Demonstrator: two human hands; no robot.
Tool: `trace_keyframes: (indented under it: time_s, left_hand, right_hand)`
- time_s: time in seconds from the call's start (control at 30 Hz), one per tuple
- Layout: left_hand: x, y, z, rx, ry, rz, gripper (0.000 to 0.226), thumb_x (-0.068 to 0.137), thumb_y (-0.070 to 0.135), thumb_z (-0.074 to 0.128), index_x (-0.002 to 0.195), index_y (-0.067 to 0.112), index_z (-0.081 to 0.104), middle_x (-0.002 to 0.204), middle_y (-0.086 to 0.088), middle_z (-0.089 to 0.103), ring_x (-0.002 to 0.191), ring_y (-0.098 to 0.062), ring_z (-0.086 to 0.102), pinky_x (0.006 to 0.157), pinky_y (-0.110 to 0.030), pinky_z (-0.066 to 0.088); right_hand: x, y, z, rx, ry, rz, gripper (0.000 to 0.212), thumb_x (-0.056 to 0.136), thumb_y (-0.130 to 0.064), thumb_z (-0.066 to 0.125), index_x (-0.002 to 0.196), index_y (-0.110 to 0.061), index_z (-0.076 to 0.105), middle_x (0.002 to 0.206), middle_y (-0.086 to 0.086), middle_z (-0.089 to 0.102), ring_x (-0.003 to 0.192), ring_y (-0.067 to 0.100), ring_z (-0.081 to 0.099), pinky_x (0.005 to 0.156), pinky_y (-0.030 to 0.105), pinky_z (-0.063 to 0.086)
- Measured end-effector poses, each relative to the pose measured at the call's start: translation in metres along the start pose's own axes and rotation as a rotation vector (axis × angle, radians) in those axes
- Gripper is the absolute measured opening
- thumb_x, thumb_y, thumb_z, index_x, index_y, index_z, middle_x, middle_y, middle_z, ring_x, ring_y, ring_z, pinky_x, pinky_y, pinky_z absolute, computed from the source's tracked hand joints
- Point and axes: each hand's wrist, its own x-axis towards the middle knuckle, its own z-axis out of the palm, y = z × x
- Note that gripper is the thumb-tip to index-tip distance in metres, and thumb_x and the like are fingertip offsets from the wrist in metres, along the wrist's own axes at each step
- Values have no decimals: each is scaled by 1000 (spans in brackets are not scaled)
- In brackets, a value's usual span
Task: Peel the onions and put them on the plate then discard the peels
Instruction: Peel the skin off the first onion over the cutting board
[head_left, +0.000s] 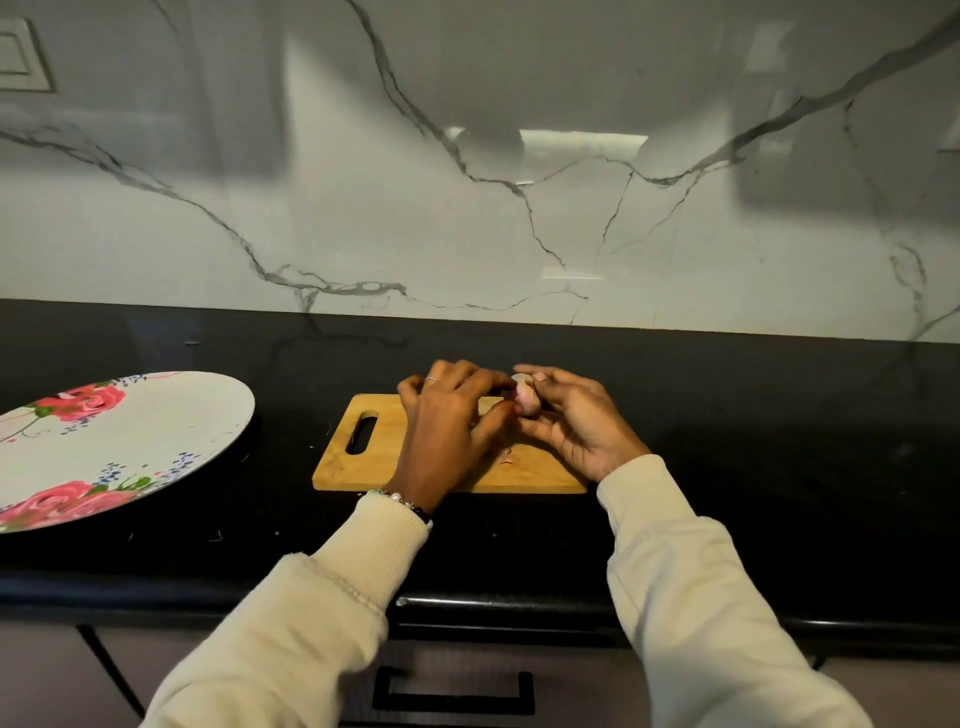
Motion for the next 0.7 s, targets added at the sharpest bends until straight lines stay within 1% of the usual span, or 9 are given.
trace_keyframes:
  time_s: [0.07, 0.2, 0.3, 0.33, 0.4, 0.47, 0.53, 0.6, 0.7]
  left_hand:
    - [0, 0, 2, 1, -19, 6, 21, 91, 38, 63, 110, 28, 68, 112, 7, 59, 110, -13, 45, 89, -31, 15]
    - [0, 0, 3, 13, -3, -13, 15, 89, 39, 64, 99, 28, 67, 106, 11, 56, 106, -11, 46, 87, -31, 15]
    - [0, 0, 3, 10, -6, -8, 11, 88, 35, 66, 90, 25, 67, 104, 8, 56, 103, -12, 47, 85, -32, 18]
    - [1, -1, 4, 5, -15, -7, 10, 88, 33, 66, 89, 23, 67, 105, 5, 56, 104, -13, 47, 85, -33, 19]
    - [2, -2, 5, -12, -30, -10, 11, 89, 31, 66, 89, 19, 67, 109, 2, 56, 106, -15, 47, 84, -33, 21]
    - [2, -2, 5, -19, -31, -21, 12, 89, 30, 65, 91, 18, 67, 112, 1, 55, 108, -15, 46, 83, -33, 23]
    - [3, -1, 4, -15, -13, -29, 13, 90, 30, 64, 96, 19, 66, 114, 2, 53, 109, -14, 44, 83, -32, 22]
    - [3, -1, 4, -23, 3, -43, 16, 89, 32, 65, 100, 20, 67, 113, 3, 53, 108, -13, 43, 83, -32, 23]
    - [3, -4, 5, -40, 11, -44, 15, 86, 30, 70, 97, 20, 69, 111, 1, 54, 107, -14, 44, 83, -35, 27]
  right_hand:
    - [-1, 1, 2, -30, -18, 15, 20, 101, -5, 48, 109, 0, 65, 105, 21, 67, 88, 27, 70, 71, 39, 61]
    - [-1, 3, 3, -84, -30, 28, 15, 98, -5, 55, 108, 0, 64, 96, 17, 70, 89, 28, 69, 68, 42, 62]
    - [1, 4, 2, -116, -20, 0, 13, 95, -7, 59, 107, -4, 65, 99, 16, 69, 95, 29, 67, 70, 41, 63]
    - [1, 5, 2, -118, -16, -11, 12, 95, -6, 60, 105, -4, 65, 99, 15, 70, 94, 28, 68, 68, 40, 63]
    - [1, 5, 2, -121, -16, -22, 9, 94, -6, 61, 102, -5, 65, 94, 13, 71, 85, 24, 71, 63, 37, 62]
    - [1, 5, 2, -122, -19, -29, 9, 95, -6, 61, 103, -5, 65, 89, 12, 72, 75, 19, 72, 57, 33, 60]
    - [1, 4, 2, -109, -24, -40, 10, 94, -7, 62, 103, -4, 65, 87, 12, 72, 71, 17, 72, 56, 32, 59]
    - [1, 3, 1, -118, -33, -41, 10, 94, -8, 63, 103, -5, 65, 91, 14, 72, 77, 20, 72, 61, 36, 61]
    - [1, 4, -1, -167, -35, -33, 10, 93, -9, 65, 102, -6, 65, 92, 14, 73, 81, 24, 73, 69, 42, 62]
